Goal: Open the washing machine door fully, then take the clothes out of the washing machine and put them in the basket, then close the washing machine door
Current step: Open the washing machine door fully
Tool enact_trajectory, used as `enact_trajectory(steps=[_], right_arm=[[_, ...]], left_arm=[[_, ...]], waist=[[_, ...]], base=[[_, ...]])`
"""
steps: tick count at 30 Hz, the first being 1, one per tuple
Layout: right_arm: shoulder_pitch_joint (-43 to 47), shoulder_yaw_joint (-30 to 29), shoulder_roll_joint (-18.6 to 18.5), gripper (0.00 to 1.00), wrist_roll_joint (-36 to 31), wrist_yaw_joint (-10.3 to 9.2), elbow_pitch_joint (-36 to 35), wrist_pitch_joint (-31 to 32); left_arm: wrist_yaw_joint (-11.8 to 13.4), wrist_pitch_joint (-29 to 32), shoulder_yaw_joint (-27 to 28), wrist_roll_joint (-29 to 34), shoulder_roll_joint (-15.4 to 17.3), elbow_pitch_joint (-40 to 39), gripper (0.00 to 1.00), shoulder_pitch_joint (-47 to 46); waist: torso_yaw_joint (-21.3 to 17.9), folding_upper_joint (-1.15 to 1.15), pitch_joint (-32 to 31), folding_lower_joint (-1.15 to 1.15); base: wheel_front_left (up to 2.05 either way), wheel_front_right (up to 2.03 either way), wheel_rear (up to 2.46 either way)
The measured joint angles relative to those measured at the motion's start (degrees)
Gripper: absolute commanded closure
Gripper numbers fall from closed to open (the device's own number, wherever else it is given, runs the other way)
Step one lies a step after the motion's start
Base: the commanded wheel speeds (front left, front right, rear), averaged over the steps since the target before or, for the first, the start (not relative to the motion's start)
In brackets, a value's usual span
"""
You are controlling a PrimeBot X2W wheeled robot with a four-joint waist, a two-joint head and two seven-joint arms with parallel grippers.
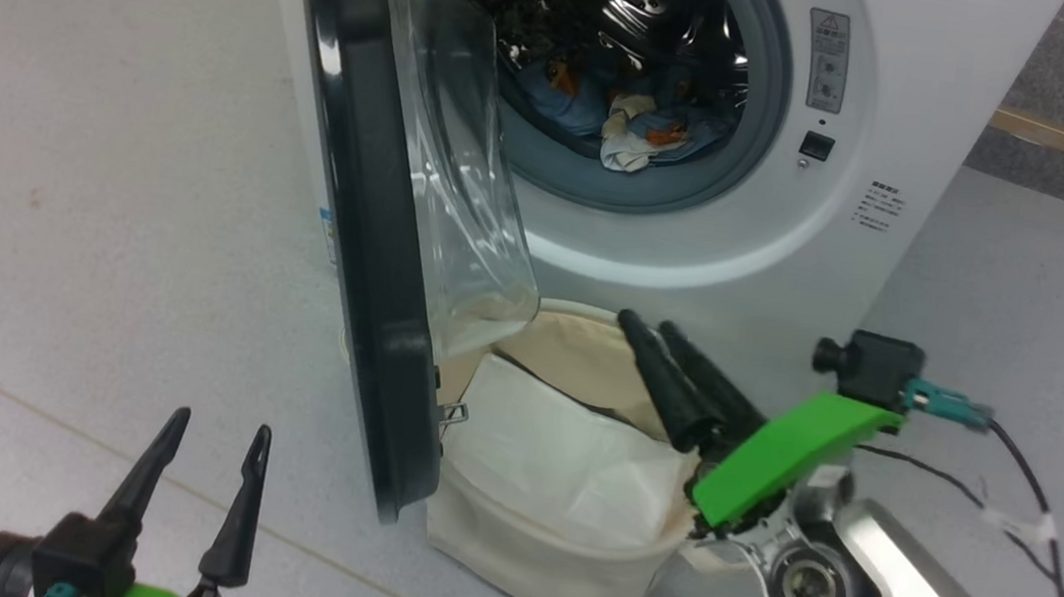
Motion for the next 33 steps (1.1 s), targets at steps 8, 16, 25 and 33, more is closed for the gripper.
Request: enact_trajectory(steps=[8,16,25,33], right_arm=[[4.0,-1.0,-2.2,0.0,-19.3,0.0,1.7,-8.4],[6.9,-6.2,-1.2,0.0,-35.3,0.0,3.2,-10.0],[13.6,-10.9,2.8,0.0,-44.5,0.01,4.0,-10.4],[14.2,-13.5,4.2,0.0,-46.3,0.01,3.0,-9.2]], left_arm=[[0.5,0.0,0.5,-0.7,0.2,-0.5,0.0,1.7],[1.0,0.0,0.7,-1.5,0.4,-1.6,0.0,2.7],[1.3,0.0,0.6,-2.0,0.4,-1.7,0.0,3.4],[1.5,0.0,0.6,-2.3,0.6,-1.8,0.0,3.8]], waist=[[-1.4,0.0,-0.5,0.0],[-2.2,0.0,-0.5,0.0],[-1.6,0.0,-1.4,0.0],[-1.4,0.0,-0.8,0.0]], base=[[0.0,0.0,0.0],[0.0,0.0,0.0],[0.0,0.0,0.0],[0.0,0.0,0.0]])
